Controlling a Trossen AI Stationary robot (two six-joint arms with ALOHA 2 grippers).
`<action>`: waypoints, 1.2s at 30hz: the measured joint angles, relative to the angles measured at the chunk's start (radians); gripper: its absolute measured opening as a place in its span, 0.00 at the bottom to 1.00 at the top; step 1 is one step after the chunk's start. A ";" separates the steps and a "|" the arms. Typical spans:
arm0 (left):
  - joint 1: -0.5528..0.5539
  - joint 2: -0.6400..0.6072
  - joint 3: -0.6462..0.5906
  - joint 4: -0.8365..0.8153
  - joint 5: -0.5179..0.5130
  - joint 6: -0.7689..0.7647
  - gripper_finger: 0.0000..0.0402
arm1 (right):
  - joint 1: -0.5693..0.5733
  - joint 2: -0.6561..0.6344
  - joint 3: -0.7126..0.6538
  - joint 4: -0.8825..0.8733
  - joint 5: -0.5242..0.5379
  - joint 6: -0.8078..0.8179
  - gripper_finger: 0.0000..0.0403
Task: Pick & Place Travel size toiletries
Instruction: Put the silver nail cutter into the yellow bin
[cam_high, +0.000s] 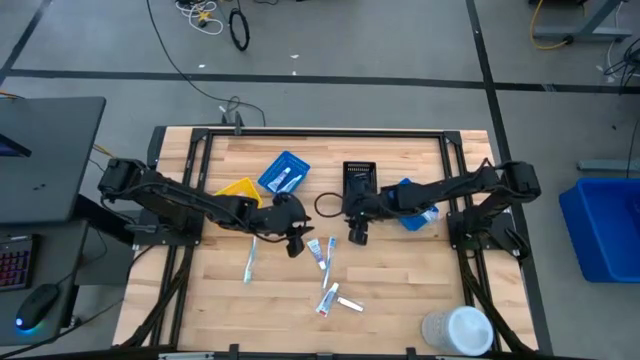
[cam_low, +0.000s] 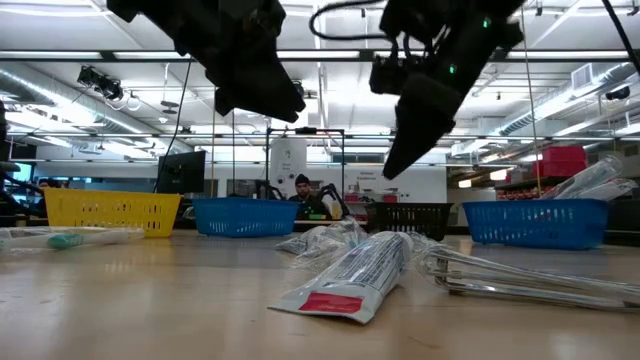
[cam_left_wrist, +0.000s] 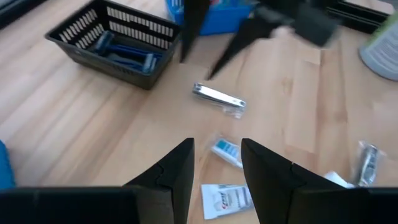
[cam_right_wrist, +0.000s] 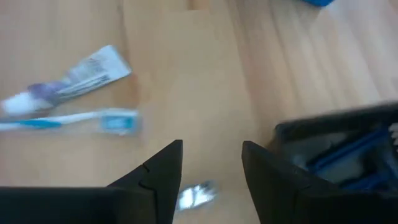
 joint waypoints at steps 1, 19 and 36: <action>0.000 0.000 0.000 0.000 -0.006 -0.002 0.35 | 0.011 0.000 0.023 -0.045 -0.001 0.048 0.44; 0.000 0.000 0.000 -0.003 -0.073 -0.001 0.35 | 0.026 0.038 -0.059 -0.070 -0.005 0.670 0.42; 0.000 0.000 0.000 -0.003 -0.070 -0.001 0.35 | -0.003 0.038 -0.179 0.121 -0.027 0.671 0.40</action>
